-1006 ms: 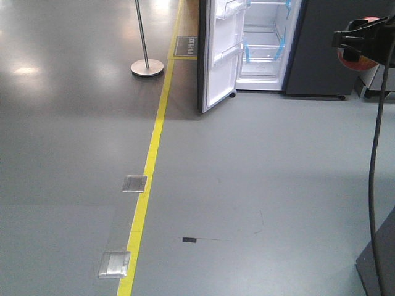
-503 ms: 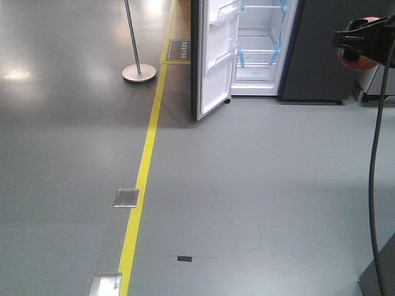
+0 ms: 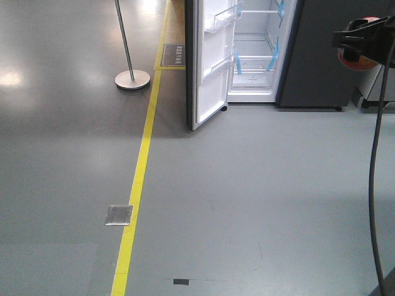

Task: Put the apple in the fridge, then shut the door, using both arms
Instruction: 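Drive closer to the refrigerator's open door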

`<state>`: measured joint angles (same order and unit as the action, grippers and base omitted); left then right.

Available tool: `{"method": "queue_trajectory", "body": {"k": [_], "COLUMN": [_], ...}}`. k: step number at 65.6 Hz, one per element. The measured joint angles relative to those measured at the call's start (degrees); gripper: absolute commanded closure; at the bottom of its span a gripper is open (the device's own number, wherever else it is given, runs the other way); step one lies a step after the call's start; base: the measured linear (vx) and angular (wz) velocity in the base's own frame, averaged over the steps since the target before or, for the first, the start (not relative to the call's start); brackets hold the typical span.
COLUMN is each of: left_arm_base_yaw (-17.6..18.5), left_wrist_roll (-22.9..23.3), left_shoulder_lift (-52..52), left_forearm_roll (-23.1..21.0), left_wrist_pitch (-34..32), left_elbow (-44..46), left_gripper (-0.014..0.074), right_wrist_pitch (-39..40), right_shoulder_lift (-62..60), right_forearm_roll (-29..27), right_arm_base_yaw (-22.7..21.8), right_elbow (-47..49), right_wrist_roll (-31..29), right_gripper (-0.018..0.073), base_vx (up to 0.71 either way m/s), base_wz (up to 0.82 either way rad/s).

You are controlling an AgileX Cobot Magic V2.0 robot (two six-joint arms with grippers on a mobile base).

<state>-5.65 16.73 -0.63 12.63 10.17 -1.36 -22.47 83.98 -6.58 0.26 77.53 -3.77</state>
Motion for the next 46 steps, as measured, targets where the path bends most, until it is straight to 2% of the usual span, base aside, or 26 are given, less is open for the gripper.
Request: {"method": "queue_trajectory", "body": {"k": [46], "left_arm_base_yaw": [0.0], "left_wrist_roll": [0.0], "left_shoulder_lift": [0.0], "left_forearm_roll": [0.0], "left_wrist_pitch": [0.0], "left_elbow": [0.0], "left_gripper": [0.0602], "right_wrist_pitch": [0.0], "right_shoulder_lift": [0.0], "right_forearm_roll": [0.0], "right_arm_base_yaw": [0.0], "right_elbow": [0.0], "right_wrist_roll": [0.0], "right_gripper": [0.0345], "base_vx": [0.19], "base_wz": [0.02]}}
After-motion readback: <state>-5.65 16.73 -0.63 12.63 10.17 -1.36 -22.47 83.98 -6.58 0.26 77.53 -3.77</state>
